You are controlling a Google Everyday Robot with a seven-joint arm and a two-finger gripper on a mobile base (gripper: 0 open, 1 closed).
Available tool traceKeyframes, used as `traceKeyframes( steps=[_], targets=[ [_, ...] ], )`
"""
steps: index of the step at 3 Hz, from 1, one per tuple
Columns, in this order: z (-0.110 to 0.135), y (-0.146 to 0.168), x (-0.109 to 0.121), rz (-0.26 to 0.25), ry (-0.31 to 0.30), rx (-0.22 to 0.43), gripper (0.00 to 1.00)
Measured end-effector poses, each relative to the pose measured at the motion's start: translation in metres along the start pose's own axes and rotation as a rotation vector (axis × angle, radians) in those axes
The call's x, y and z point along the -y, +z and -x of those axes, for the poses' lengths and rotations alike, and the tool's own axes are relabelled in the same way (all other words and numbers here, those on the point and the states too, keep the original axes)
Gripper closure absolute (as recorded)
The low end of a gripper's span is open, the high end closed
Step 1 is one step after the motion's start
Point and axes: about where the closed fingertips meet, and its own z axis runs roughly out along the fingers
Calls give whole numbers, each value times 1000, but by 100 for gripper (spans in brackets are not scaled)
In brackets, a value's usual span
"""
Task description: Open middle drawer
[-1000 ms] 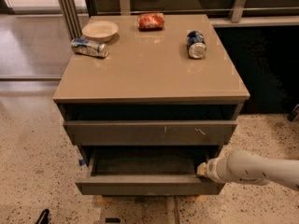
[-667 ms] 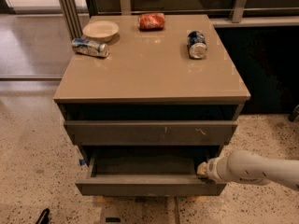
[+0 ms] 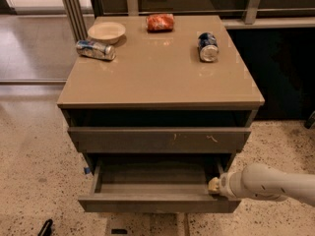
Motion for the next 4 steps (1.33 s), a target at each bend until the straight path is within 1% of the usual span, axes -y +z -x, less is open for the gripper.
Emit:
traceKeyframes(
  steps=[1, 2, 3, 4],
  targets=[
    [-16, 18, -9, 1, -43, -59, 100],
    [-28, 27, -10, 12, -53, -96, 100],
    [-59, 27, -4, 52, -47, -120, 100],
    [-83, 13, 2, 85, -24, -102, 100]
  ],
)
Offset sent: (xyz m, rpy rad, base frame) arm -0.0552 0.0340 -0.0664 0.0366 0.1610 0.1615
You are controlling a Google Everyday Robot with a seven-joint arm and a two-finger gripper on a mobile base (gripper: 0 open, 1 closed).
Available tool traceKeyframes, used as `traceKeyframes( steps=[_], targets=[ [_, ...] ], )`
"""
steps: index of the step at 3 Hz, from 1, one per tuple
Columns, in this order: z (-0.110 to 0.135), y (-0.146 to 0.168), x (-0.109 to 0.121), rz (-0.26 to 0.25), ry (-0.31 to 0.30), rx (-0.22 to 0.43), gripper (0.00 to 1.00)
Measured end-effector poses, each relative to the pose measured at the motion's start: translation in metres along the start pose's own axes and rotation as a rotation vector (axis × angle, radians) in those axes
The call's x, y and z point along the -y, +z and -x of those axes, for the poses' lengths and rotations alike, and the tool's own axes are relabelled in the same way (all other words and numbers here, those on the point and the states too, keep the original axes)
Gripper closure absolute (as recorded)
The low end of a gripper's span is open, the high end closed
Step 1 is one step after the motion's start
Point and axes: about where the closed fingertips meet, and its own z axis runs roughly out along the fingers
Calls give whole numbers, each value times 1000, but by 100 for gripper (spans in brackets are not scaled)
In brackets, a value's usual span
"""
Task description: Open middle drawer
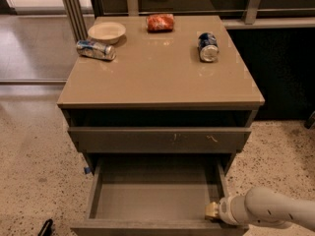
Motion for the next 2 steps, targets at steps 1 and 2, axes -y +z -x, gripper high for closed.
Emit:
traceKeyframes(
  steps=[1, 2],
  targets=[
    [-16, -13, 0, 19, 6, 30, 100],
    [-7, -27, -2, 17, -17, 109, 100]
  ],
)
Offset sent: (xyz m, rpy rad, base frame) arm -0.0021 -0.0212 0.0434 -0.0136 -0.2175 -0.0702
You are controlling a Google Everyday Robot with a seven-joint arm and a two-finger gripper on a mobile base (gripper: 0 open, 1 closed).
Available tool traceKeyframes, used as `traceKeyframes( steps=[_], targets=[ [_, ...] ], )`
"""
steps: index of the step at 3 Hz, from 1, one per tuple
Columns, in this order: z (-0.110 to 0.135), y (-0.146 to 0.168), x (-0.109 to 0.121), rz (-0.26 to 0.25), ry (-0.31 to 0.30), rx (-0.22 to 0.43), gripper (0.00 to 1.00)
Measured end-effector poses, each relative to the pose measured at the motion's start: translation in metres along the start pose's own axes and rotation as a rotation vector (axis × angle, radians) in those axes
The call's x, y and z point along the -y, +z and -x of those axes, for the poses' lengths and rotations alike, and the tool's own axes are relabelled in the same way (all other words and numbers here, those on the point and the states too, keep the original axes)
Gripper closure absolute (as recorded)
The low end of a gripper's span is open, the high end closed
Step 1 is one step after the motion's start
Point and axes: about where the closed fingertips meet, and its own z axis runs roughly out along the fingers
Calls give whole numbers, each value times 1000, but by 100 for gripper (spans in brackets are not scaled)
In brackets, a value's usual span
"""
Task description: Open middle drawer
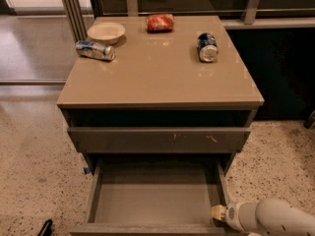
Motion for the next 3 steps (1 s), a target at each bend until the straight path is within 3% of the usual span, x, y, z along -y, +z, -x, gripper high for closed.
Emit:
traceKeyframes(
  steps=[1, 2, 3],
  targets=[
    [24, -18, -13, -13, -43, 101, 100],
    [54, -48, -34, -35, -106, 257, 100],
    [70, -70, -40, -49, -125, 386, 81]
  ],
)
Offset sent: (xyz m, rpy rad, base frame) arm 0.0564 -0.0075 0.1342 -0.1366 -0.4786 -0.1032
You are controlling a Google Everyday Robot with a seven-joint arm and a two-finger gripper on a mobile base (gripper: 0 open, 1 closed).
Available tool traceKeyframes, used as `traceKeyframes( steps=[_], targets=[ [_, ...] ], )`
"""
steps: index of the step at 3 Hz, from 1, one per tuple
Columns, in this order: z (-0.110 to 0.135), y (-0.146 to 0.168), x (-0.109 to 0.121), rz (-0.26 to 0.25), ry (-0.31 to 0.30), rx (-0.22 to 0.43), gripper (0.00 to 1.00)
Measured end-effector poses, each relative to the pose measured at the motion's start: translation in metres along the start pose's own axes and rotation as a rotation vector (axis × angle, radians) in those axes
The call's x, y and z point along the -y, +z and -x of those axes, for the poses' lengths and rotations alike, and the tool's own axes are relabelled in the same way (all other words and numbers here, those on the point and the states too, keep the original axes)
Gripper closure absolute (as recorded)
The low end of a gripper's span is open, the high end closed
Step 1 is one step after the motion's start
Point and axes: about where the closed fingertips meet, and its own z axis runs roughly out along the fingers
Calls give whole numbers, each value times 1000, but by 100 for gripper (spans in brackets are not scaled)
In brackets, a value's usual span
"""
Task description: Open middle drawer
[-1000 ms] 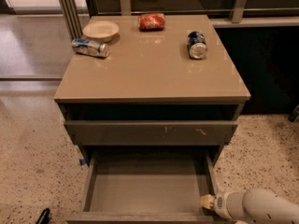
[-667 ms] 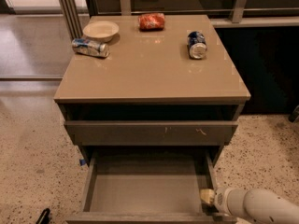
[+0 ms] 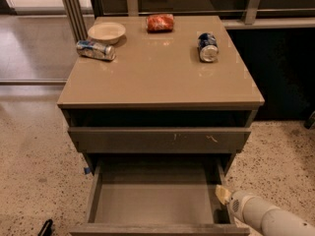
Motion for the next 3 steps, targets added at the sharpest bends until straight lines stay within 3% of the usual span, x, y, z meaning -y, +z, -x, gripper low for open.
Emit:
traceKeyframes(
  steps=[3],
  targets=[
    [4, -1, 1, -5, 4, 18, 11]
  ],
)
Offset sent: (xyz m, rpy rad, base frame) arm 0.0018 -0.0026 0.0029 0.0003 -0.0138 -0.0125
